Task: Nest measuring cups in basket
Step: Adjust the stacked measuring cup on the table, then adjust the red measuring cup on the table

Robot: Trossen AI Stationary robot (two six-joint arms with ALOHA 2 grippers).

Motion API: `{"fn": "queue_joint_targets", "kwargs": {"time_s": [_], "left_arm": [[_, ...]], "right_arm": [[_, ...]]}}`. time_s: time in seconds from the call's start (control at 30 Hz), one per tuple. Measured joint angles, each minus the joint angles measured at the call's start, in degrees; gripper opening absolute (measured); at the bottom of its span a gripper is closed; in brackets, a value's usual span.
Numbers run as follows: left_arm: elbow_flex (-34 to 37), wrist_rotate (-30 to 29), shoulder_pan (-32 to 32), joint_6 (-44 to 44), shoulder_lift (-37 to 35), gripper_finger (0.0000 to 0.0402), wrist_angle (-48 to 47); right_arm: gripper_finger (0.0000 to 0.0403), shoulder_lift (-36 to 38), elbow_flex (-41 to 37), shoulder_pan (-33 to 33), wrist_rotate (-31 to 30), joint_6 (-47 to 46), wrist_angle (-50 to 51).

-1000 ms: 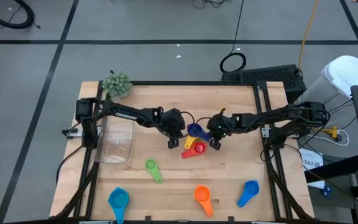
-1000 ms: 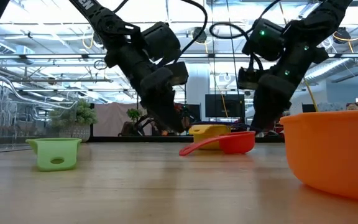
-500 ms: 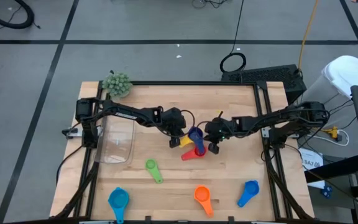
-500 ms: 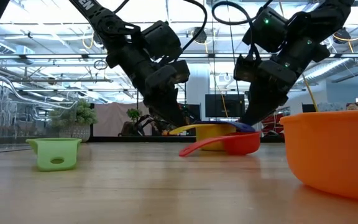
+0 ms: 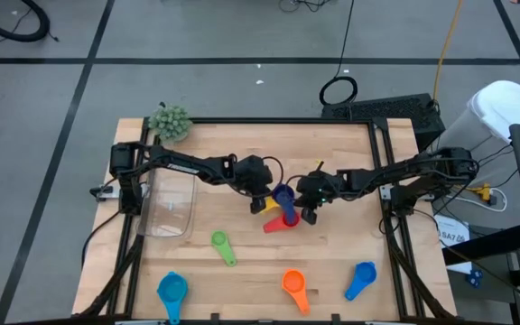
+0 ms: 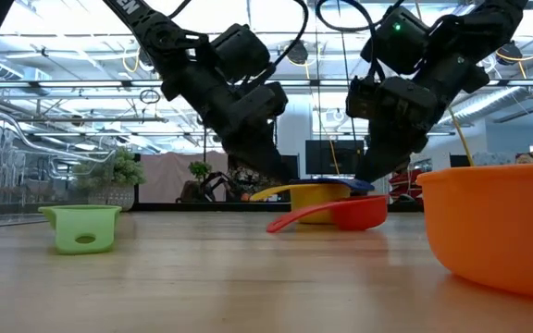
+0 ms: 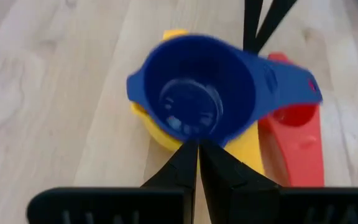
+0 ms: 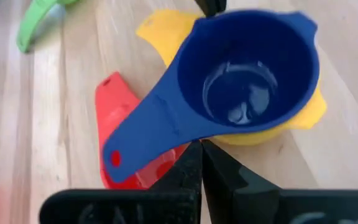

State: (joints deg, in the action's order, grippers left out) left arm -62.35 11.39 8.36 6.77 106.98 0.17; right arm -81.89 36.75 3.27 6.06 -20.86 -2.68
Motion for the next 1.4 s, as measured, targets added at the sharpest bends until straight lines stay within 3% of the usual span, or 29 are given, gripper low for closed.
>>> {"fn": "queue_joint_targets", "kwargs": {"time_s": [0.27, 0.7, 1.03, 1.23, 1.4], "left_arm": [[0.0, -0.92, -0.04, 0.02, 0.0, 0.0021, 2.84], [0.0, -4.05, 3.9, -0.81, -0.07, 0.0021, 5.61], [0.0, -4.15, 4.79, -1.71, -0.07, 0.0021, 3.28], [0.0, -6.05, 5.28, -3.84, -1.05, 0.0021, -4.03], [-0.01, -11.0, 6.91, -6.75, -4.23, 0.0021, -15.46]], "right_arm": [[0.0, 0.02, 0.0, 0.57, -3.3, 0.45, -2.09], [0.0, -6.09, 0.04, 8.1, -3.19, 2.54, -11.02], [0.0, 1.75, 1.26, 8.33, -4.1, 7.21, -10.37], [0.0, 10.9, 1.31, 8.24, -7.82, 8.25, 5.39], [0.0, 12.62, 1.17, 6.59, -7.79, 5.66, 19.59]]}}
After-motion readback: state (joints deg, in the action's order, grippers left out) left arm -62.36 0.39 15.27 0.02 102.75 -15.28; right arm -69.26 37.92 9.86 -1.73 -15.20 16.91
